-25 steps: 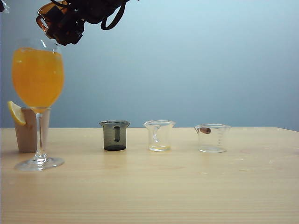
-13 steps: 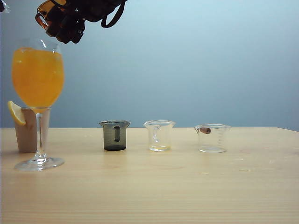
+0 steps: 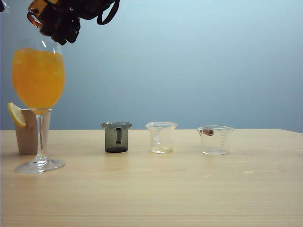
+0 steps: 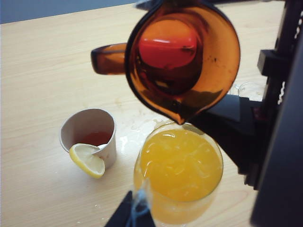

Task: Pick up the fourth measuring cup from the left, pour the grenadine inside into the goblet, and finally put the measuring cup back in its original place.

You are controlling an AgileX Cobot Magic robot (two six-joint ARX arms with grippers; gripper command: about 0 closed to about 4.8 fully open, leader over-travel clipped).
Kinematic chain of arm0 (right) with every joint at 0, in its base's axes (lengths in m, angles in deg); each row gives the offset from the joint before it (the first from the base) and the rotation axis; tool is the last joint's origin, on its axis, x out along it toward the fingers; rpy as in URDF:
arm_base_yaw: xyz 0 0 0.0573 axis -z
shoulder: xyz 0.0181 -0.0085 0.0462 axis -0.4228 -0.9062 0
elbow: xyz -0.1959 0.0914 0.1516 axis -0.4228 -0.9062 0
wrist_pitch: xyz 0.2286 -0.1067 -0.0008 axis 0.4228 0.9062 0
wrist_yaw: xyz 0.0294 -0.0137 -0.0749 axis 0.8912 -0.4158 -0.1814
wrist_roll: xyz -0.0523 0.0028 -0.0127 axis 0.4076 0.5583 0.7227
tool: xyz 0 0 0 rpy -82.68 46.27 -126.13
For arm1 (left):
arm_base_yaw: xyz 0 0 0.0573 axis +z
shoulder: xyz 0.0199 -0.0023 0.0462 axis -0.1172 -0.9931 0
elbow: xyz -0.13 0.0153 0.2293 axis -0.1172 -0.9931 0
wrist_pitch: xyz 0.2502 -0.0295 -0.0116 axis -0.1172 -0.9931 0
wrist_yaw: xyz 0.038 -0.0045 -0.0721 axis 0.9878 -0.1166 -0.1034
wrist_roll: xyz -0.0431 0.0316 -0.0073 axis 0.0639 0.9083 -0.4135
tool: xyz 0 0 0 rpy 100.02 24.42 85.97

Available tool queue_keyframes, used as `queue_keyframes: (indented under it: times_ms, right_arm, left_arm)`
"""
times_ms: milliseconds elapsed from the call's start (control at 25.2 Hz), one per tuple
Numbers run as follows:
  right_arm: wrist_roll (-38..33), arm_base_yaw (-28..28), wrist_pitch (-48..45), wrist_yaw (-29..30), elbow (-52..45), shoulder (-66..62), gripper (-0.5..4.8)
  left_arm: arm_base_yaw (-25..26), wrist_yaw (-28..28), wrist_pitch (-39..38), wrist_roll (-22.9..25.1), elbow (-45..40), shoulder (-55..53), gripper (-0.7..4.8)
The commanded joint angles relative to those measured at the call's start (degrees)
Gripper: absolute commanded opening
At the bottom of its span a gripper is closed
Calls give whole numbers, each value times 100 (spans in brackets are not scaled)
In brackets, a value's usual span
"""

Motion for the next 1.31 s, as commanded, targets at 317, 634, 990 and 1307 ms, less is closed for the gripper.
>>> queue_keyframes:
  times_ms: [317,634,990,1307]
  right_arm:
    - [426,-4,-179,-57,46,37,251]
    - [597,-28,-179,-59,46,37,251]
    - [1200,-105,-179,-59,46,37,251]
    - [1569,-109,-162,-59,46,37,251]
  left_arm:
    - [-4,-15,46,24,20,11,-4]
    - [-4,-17,46,26,20,13,-4]
    - [-4,-17,46,26,20,13,-4]
    - [-4,-17,46,24,20,11,-4]
